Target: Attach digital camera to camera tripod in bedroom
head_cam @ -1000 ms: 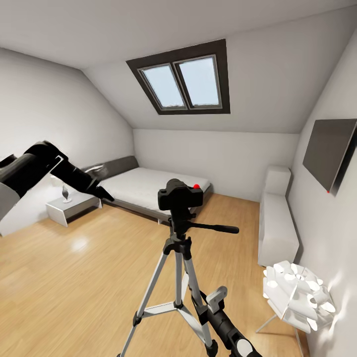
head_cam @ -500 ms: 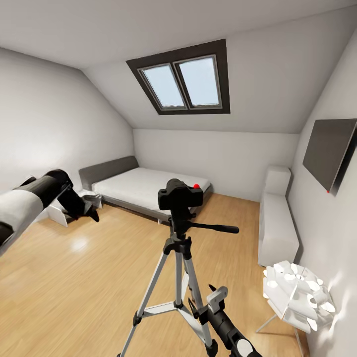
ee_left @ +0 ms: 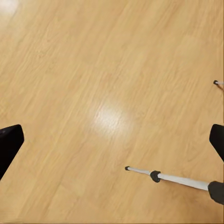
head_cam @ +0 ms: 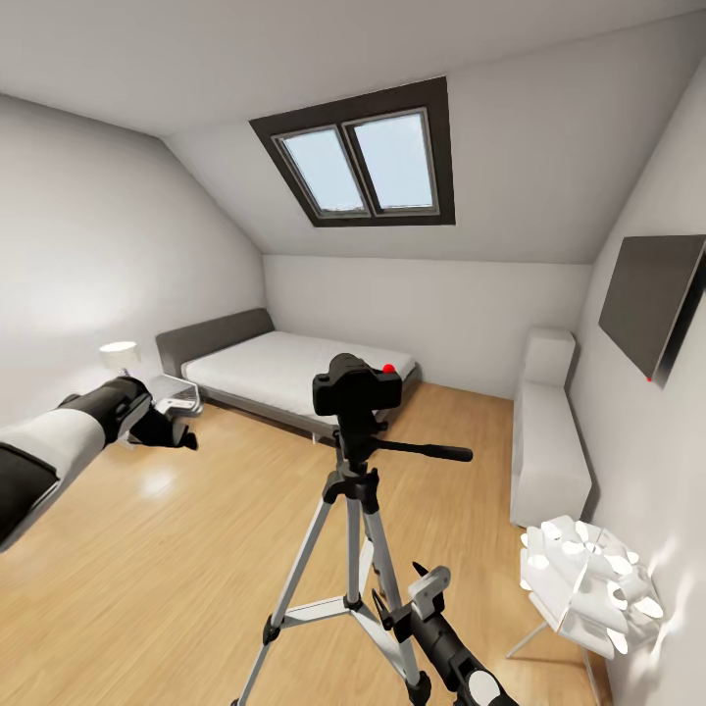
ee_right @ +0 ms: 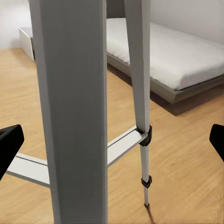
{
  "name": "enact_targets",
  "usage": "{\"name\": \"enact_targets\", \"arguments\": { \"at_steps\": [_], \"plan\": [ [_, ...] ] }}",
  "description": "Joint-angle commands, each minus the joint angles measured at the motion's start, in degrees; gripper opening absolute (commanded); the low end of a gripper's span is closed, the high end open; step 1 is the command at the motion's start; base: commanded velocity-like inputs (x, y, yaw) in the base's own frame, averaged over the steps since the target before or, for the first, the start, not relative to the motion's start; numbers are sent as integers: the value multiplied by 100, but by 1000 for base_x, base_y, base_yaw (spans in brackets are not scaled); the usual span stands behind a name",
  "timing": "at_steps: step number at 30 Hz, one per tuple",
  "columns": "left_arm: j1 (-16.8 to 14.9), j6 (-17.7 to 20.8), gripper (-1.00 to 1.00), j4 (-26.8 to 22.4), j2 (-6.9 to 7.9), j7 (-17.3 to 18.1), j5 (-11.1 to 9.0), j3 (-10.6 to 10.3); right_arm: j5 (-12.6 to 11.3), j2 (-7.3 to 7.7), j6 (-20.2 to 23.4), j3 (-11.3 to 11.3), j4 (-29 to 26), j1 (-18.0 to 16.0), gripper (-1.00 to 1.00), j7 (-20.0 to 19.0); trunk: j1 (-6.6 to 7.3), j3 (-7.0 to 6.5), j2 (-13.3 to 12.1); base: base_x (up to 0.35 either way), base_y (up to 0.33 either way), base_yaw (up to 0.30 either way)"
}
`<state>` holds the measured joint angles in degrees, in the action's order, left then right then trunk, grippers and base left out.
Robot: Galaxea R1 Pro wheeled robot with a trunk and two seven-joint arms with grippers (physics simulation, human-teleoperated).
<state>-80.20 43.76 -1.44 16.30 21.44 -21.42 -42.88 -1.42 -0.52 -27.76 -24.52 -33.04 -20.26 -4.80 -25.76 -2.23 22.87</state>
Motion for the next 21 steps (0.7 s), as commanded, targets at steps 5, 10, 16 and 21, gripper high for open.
{"name": "enact_targets", "arguments": {
  "at_steps": [5, 10, 16, 21],
  "plan": [
    [239, -335, 100, 7, -55, -771, -294, -36, -17, -1, -33, -14, 8, -4, 100, -24, -2, 2, 5, 0, 0, 0],
    [554, -681, 100, 12, -76, -1207, -685, -29, -17, 66, -185, -25, 120, 11, 100, -33, -2, 2, 5, 0, 0, 0],
    [689, -739, 100, 12, -103, -1284, -795, -28, -17, 193, -1071, -26, 788, 34, 100, -43, -2, 2, 5, 0, 0, 0],
    [741, -751, 100, 16, -108, -1329, -813, -29, -21, 218, -1957, -26, 1593, 38, 100, -39, -2, 2, 5, 0, 0, 0]
  ]
}}
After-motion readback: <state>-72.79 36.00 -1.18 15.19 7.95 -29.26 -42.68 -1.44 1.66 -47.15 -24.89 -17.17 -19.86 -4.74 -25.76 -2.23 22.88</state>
